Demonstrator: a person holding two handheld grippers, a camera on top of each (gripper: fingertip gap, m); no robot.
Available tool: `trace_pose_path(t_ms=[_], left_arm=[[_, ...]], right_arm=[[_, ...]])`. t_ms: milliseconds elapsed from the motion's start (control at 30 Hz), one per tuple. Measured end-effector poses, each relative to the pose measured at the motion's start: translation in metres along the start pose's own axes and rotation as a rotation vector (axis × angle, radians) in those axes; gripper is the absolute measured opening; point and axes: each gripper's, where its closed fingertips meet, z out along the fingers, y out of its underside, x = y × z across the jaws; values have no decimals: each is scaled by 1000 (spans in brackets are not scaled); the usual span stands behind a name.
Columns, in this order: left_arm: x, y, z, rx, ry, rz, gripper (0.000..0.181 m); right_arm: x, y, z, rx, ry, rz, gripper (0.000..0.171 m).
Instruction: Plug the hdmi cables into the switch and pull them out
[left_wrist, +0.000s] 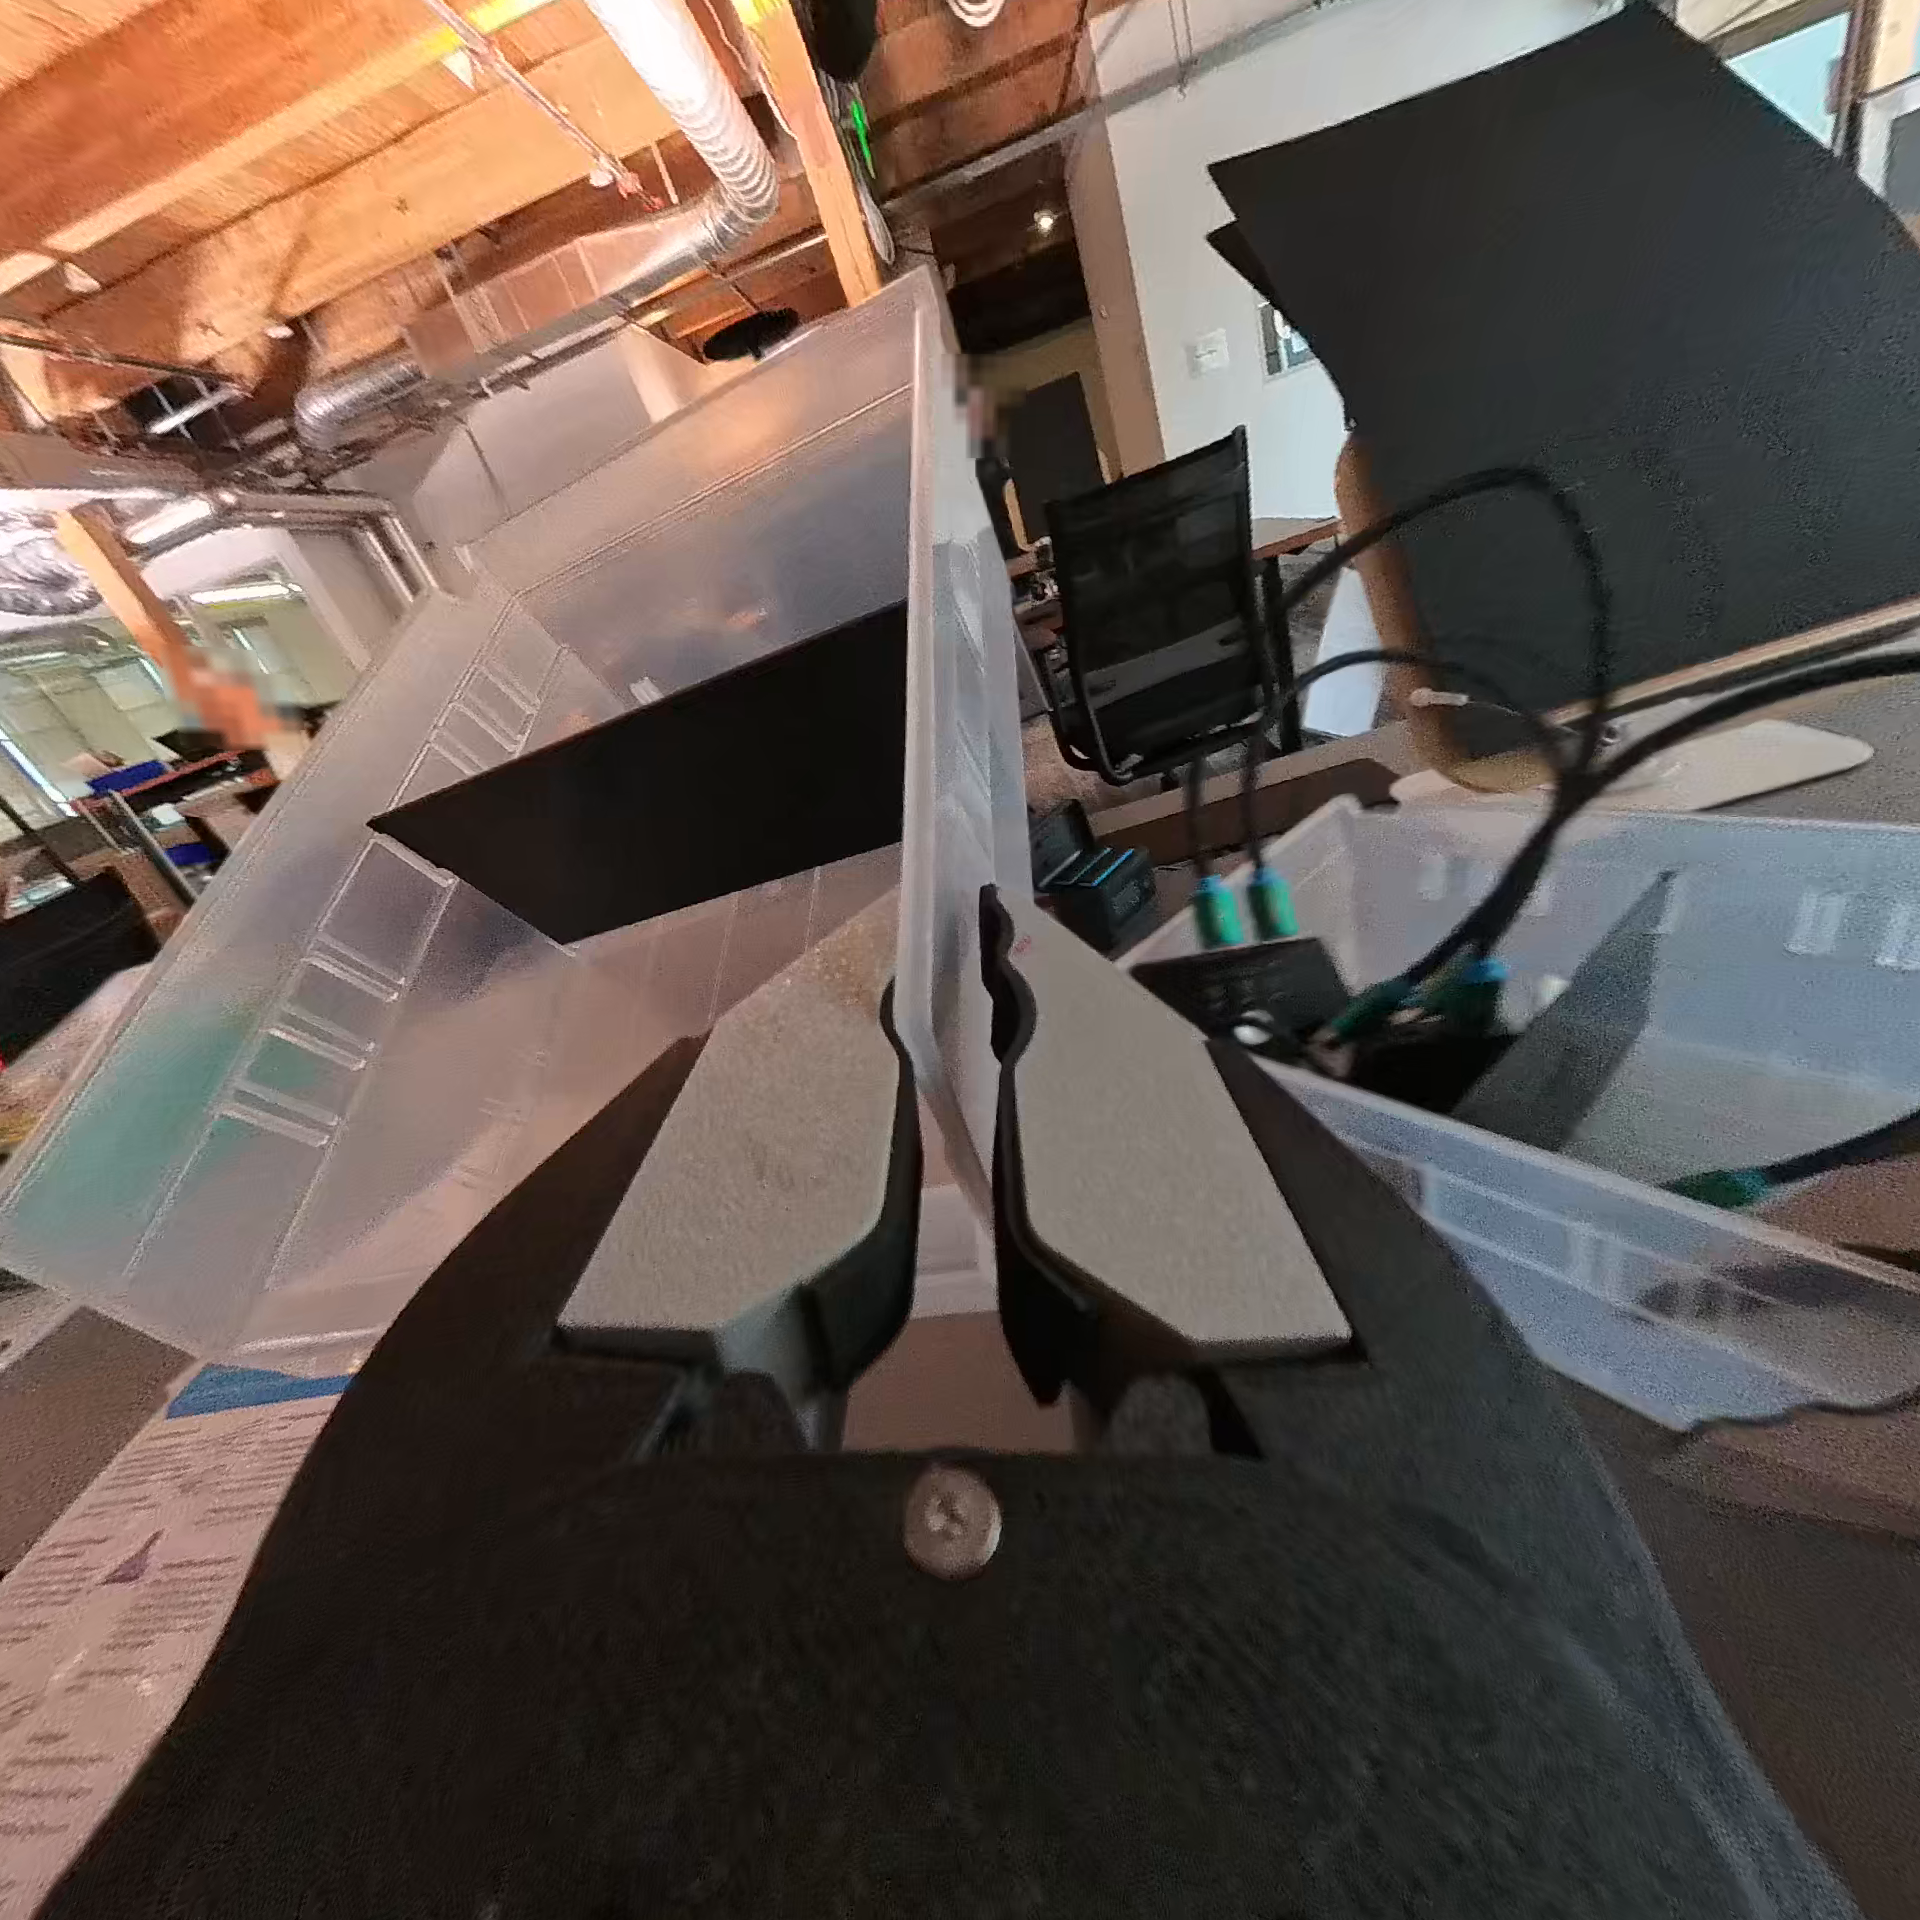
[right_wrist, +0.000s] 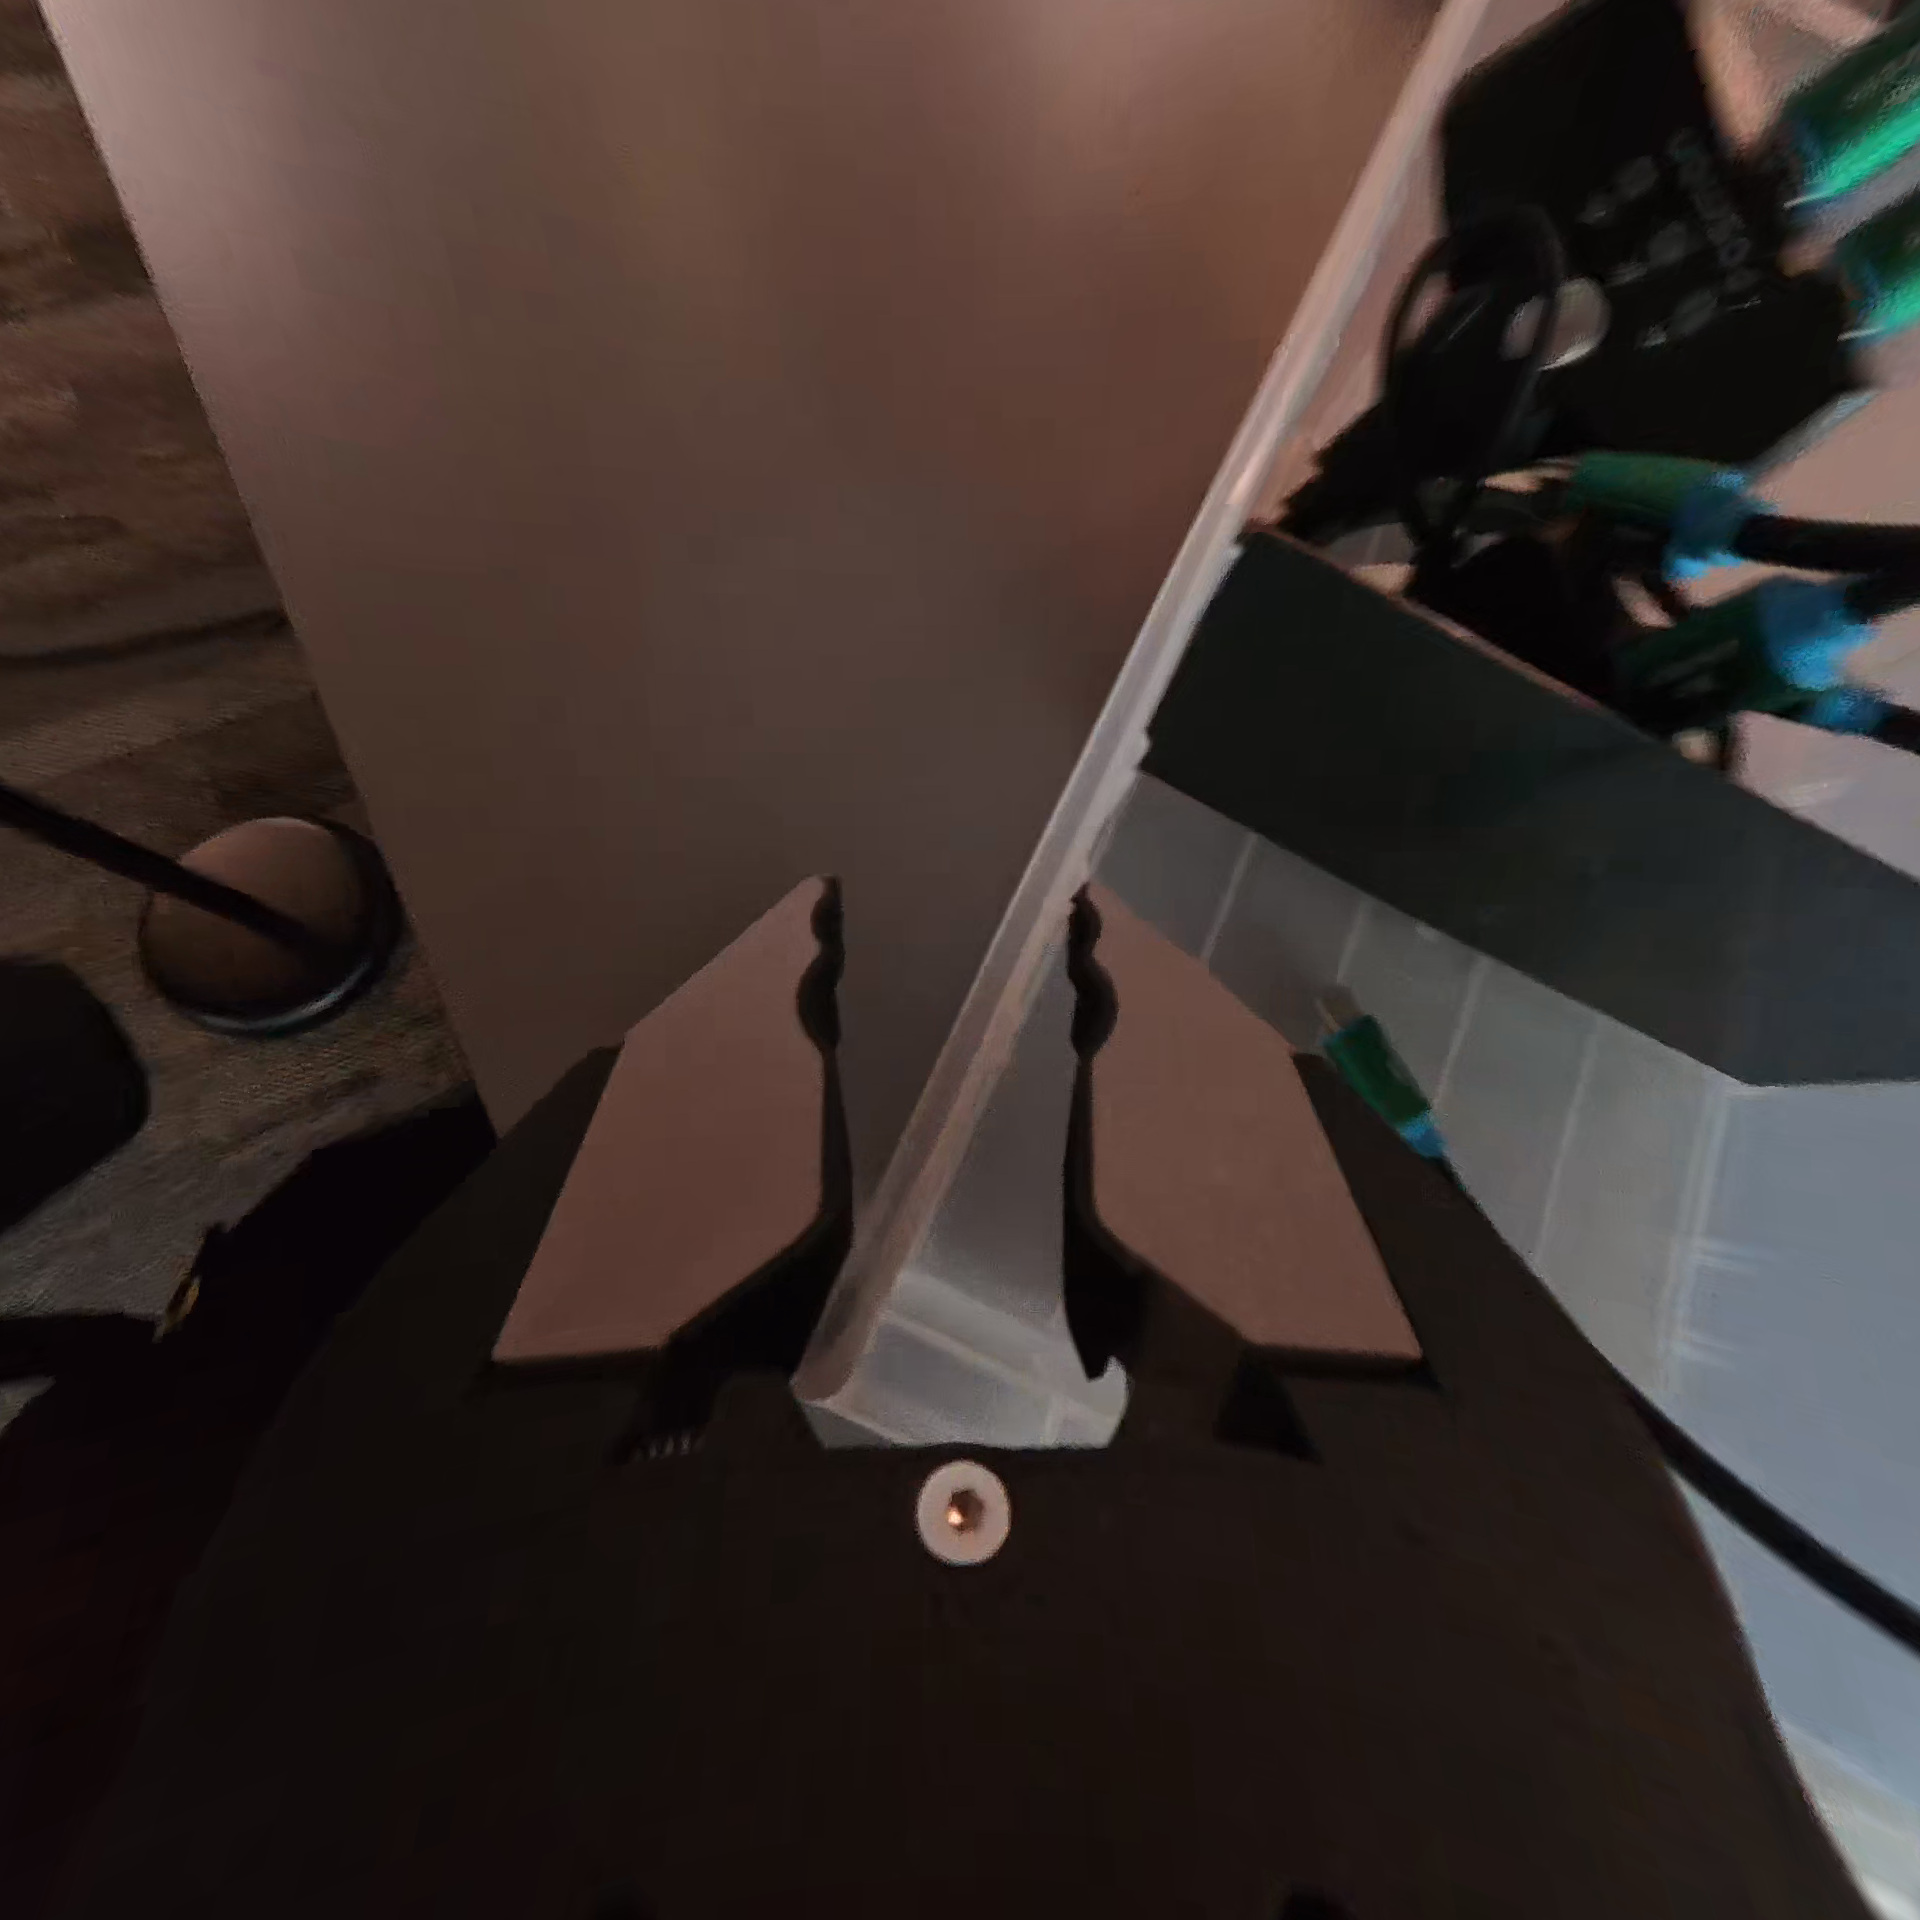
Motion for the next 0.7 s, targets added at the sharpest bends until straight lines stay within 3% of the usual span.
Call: trace_pose_path(t_ms=[33,167,267,467,567,700], left_arm=[[-4,0,-2,3,-9,7,5],[-10,1,-7,17,-12,11,5],[-5,-1,-6,26,9,-13,4],[47,-26,-10,80,129,27,4],[94,-46,-18,137,226,75,4],[170,-66,-34,186,394,101,4]], right_arm=[[-4,-17,3,24,16,-10,35],[-21,-83,-38,317,-87,16,36],[-9,-91,-68,339,-122,42,46],[49,-45,-139,316,-55,12,43],[94,-6,-185,295,78,27,41],[132,43,-243,372,114,135,30]])
